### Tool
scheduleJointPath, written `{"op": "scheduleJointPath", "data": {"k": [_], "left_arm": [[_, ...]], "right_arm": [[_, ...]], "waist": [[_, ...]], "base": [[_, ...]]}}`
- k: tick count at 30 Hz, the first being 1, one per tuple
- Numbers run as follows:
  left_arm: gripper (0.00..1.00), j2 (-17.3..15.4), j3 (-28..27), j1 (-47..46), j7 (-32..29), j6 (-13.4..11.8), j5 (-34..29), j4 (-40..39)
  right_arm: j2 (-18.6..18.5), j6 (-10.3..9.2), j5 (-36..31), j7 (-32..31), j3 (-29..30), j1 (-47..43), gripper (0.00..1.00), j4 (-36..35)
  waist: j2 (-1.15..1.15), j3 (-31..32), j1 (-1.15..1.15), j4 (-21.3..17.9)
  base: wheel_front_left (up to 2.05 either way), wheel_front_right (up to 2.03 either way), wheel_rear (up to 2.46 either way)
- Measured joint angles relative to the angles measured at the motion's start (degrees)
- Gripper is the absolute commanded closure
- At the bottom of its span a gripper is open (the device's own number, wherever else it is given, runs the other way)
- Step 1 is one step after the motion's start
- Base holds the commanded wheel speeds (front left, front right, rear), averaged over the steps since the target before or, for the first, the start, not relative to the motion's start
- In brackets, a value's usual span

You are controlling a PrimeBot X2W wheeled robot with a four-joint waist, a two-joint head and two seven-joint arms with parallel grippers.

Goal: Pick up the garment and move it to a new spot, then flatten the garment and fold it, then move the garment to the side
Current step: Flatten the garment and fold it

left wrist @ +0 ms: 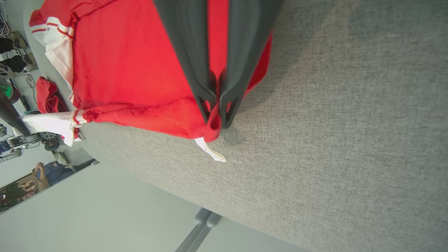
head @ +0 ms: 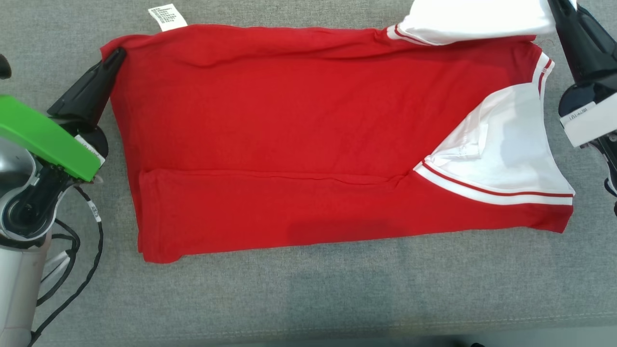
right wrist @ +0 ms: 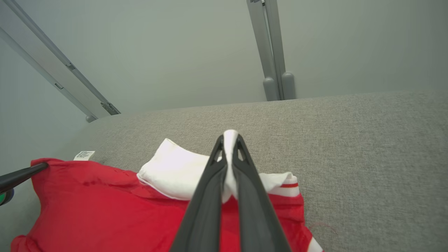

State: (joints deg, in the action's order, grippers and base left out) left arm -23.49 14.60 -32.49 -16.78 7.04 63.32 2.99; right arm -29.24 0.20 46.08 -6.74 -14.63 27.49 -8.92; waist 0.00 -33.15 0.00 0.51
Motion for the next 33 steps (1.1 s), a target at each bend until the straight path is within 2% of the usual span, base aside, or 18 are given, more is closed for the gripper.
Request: {"op": "scheduleJointPath", "data": {"k": [11, 33], "left_arm": [[1.00, -0.53, 0.52, 2.55, 4.83, 0.01, 0.16, -0.23], [1.00, -2.67, 4.39, 6.37, 12.92, 0.02, -0.15, -1.58]], "right_arm": [[-1.05, -2.33, 0.44, 1.22, 2.15, -7.33, 1.00, -3.33], [0.64, -3.93, 0.99, 4.15, 2.10, -18.02, 1.00, -7.73]], "waist": [[0.00, 0.97, 0.00, 0.29], [0.00, 3.32, 0.00, -0.48]], "base": [[0.00, 0.00, 0.00], [0.00, 0.00, 0.00]]}}
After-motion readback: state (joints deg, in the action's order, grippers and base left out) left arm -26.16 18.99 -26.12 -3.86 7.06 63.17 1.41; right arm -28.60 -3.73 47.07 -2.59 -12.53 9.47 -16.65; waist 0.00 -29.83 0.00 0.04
